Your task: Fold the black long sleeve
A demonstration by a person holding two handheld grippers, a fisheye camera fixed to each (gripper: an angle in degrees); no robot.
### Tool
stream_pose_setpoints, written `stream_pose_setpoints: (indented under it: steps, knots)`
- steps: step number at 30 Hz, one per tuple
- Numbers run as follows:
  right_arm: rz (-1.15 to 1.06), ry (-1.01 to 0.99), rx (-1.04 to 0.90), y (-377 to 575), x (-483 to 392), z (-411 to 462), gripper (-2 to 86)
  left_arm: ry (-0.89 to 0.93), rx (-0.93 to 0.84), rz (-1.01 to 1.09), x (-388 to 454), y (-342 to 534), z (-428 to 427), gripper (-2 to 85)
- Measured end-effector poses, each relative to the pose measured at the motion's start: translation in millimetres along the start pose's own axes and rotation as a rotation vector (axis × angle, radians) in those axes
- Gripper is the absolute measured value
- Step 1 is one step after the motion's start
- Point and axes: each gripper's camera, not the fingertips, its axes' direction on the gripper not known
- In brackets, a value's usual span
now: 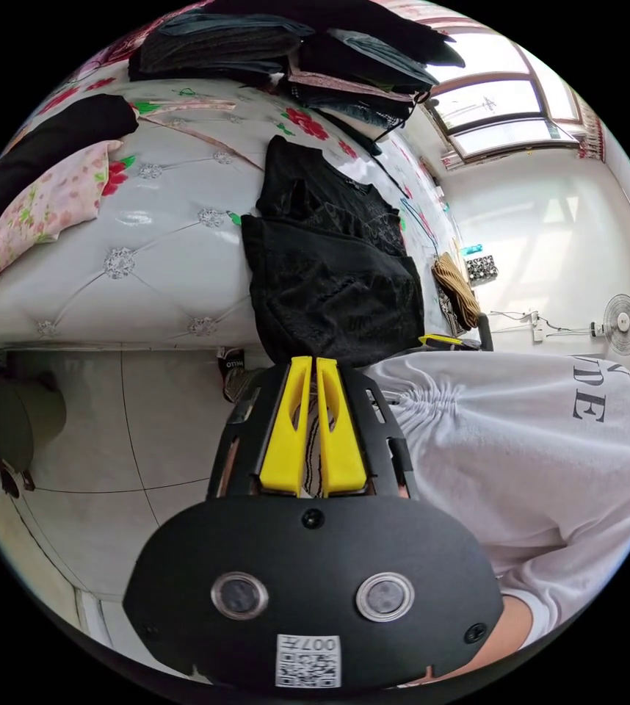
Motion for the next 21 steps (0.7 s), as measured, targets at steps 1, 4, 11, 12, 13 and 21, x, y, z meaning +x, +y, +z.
stream_pose_setpoints:
  steps: [1, 4, 11, 12, 13, 21]
  knots:
    - [-0.018, -0.081, -0.022, -1.2, 7.5, -2.7, 1.3, 0.0, 0.001, 0.001, -0.2, -0.1, -0.2, -0.9]
    - [-0.034, -0.225, 0.021, 2.6, 27.7, -21.8, 0.2, 0.011, 0.02, -0.001, -1.4, 0.2, -5.2, -0.9]
    - [0.059, -0.626, 0.336, 60.5, 117.5, -112.1, -0.2, 0.094, 0.151, 0.049, 5.1, 4.6, -45.1, -0.9]
    - [0.078, -0.662, 0.344, 65.2, 125.8, -114.5, -0.2, 0.108, 0.176, 0.048, 3.7, 3.6, -52.3, -1.0]
    - [0.102, -0.741, 0.354, 72.1, 139.4, -116.7, -0.2, 0.118, 0.193, 0.049, 2.9, 2.8, -55.8, -1.0]
    - [0.232, -1.142, 0.473, 48.0, 189.6, -129.0, -0.1, 0.207, 0.248, 0.054, -14.7, -104.6, -80.5, -0.9]
